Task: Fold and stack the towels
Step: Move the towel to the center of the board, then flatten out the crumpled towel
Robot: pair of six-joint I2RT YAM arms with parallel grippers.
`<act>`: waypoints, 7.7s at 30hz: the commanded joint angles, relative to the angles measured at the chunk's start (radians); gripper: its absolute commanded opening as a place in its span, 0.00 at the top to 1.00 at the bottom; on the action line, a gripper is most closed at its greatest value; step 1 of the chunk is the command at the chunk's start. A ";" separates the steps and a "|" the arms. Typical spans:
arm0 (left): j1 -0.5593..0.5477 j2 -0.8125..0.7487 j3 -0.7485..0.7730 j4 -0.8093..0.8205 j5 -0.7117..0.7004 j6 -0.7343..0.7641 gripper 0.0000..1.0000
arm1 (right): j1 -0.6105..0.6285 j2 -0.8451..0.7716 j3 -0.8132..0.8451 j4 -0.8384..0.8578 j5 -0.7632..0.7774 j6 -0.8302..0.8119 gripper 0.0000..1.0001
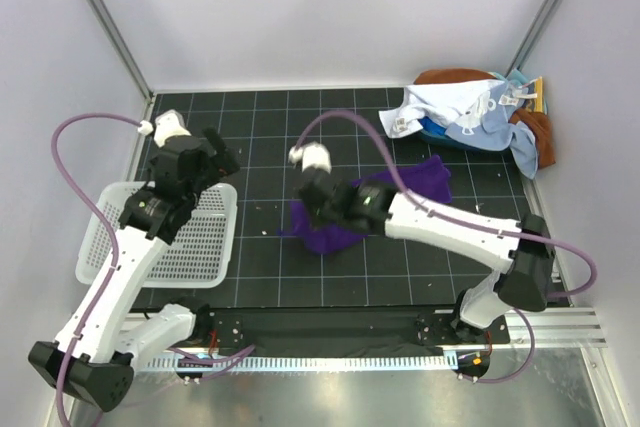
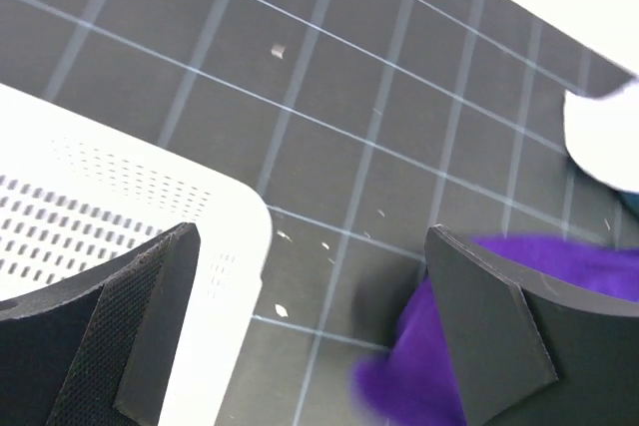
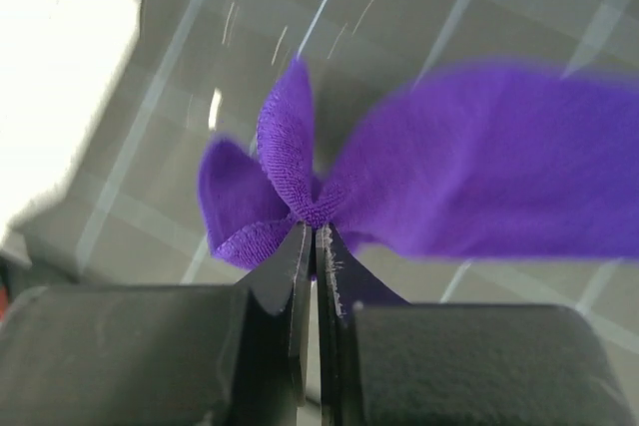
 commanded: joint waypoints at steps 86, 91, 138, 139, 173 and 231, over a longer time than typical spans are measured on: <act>-0.267 0.883 0.333 0.068 -0.143 0.029 1.00 | -0.558 0.334 -0.101 0.134 0.021 0.042 0.99; -0.276 0.847 0.278 0.040 -0.093 0.034 0.96 | -0.535 0.397 -0.006 0.084 0.081 0.000 0.99; -0.189 1.244 0.547 0.056 0.147 -0.058 0.48 | -0.645 0.446 -0.107 0.151 -0.005 -0.052 0.99; -0.193 1.258 0.547 0.054 0.138 -0.060 0.49 | -0.647 0.444 -0.107 0.154 -0.009 -0.052 0.99; -0.227 0.708 0.584 -0.118 -0.005 0.158 1.00 | -0.580 -0.046 0.063 0.061 -0.074 -0.168 0.99; -0.258 0.201 1.009 -0.187 0.324 0.307 1.00 | -0.530 -0.358 0.596 -0.078 -0.404 -0.328 0.99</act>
